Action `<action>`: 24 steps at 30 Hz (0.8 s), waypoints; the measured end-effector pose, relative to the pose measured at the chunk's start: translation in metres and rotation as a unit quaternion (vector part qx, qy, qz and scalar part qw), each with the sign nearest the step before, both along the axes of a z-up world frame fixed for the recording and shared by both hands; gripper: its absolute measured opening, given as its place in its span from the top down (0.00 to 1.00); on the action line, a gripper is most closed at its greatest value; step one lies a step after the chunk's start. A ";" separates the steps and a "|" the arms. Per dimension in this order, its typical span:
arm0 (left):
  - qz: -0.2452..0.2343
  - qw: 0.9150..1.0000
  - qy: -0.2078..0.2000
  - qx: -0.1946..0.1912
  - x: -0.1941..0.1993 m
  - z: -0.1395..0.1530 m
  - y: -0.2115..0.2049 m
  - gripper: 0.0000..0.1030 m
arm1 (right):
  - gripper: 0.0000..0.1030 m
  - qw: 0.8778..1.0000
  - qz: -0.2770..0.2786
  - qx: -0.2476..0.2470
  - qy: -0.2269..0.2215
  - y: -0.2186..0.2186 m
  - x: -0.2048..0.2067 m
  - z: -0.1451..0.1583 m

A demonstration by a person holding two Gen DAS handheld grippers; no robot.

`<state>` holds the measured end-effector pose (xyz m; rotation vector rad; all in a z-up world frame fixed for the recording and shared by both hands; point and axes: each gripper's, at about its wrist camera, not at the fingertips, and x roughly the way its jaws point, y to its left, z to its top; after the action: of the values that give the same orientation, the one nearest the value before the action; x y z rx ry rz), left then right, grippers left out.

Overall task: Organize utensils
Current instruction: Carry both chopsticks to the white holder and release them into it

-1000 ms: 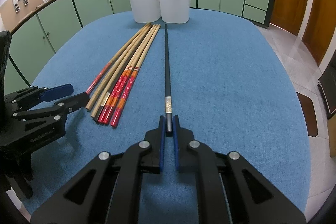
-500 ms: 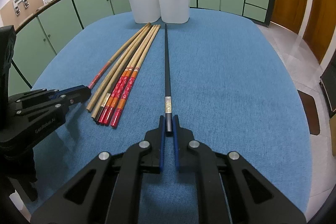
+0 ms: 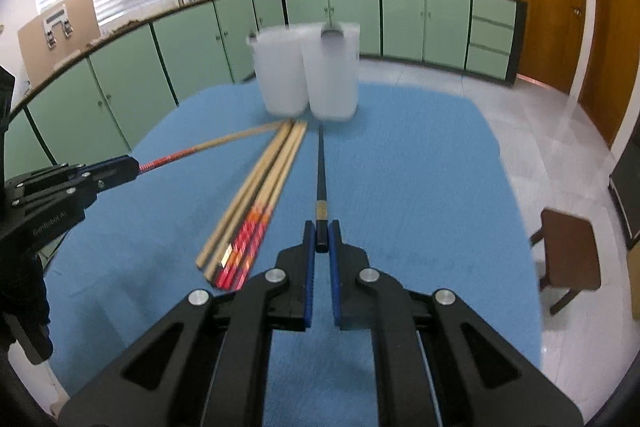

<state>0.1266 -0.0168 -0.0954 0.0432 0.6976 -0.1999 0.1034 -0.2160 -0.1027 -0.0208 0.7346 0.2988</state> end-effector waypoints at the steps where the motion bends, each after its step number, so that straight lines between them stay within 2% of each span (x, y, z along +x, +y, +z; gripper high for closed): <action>1: 0.000 1.000 -0.009 -0.001 0.000 0.007 0.001 0.94 | 0.94 1.000 0.001 0.003 -0.010 -0.002 0.000 0.010; 6: -0.006 0.999 -0.042 -0.029 0.007 0.041 0.011 0.94 | 0.94 0.999 0.009 0.020 -0.045 -0.009 0.005 0.048; 10: -0.013 0.997 -0.069 -0.029 0.018 0.063 0.016 0.94 | 0.94 0.997 0.018 0.039 -0.065 -0.016 0.021 0.081; 13: -0.026 0.996 -0.071 -0.043 0.038 0.076 0.020 0.94 | 0.94 0.996 0.027 0.047 -0.069 -0.018 0.032 0.098; 19: -0.041 0.995 -0.076 -0.045 0.074 0.096 0.021 0.95 | 0.94 0.996 0.045 0.036 -0.067 -0.017 0.070 0.126; 24: -0.049 0.994 -0.089 -0.042 0.096 0.115 0.018 0.95 | 0.94 0.994 0.064 0.054 -0.072 -0.017 0.091 0.155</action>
<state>0.2222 0.0014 0.0198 0.0147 0.5100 -0.3158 0.1949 -0.2333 0.0521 0.0136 0.5747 0.4549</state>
